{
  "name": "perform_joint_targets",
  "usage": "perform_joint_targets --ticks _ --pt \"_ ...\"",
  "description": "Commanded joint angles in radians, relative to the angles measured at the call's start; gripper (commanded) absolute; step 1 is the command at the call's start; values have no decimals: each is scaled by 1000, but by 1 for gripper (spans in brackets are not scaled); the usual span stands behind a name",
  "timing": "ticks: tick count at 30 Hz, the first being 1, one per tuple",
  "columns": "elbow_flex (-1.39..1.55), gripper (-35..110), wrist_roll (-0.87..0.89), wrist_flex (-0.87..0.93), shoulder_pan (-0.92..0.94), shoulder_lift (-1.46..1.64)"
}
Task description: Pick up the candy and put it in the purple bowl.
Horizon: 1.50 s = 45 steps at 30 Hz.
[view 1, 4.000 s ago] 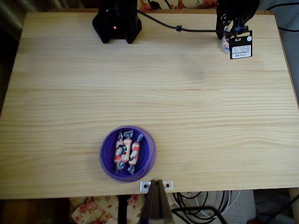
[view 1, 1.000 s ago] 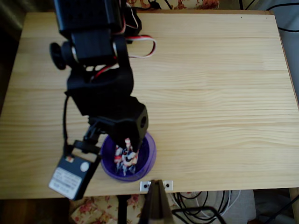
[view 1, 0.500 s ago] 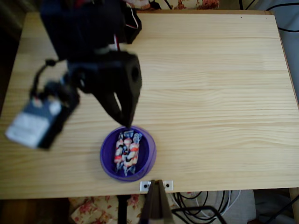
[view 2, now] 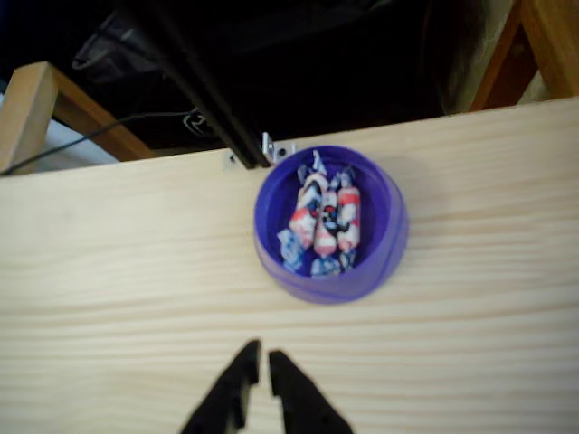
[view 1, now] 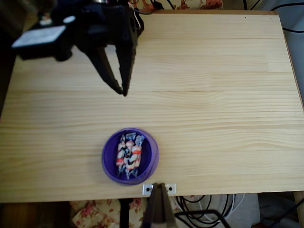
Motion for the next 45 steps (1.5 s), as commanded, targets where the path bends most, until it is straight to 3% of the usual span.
perform_joint_targets --ticks 1,15,19,45 --pt "169 -1 -103 46 5 400" --pt "434 -1 -204 -20 95 403" --pt "434 0 -225 86 146 403" --pt "434 0 -204 87 169 403"
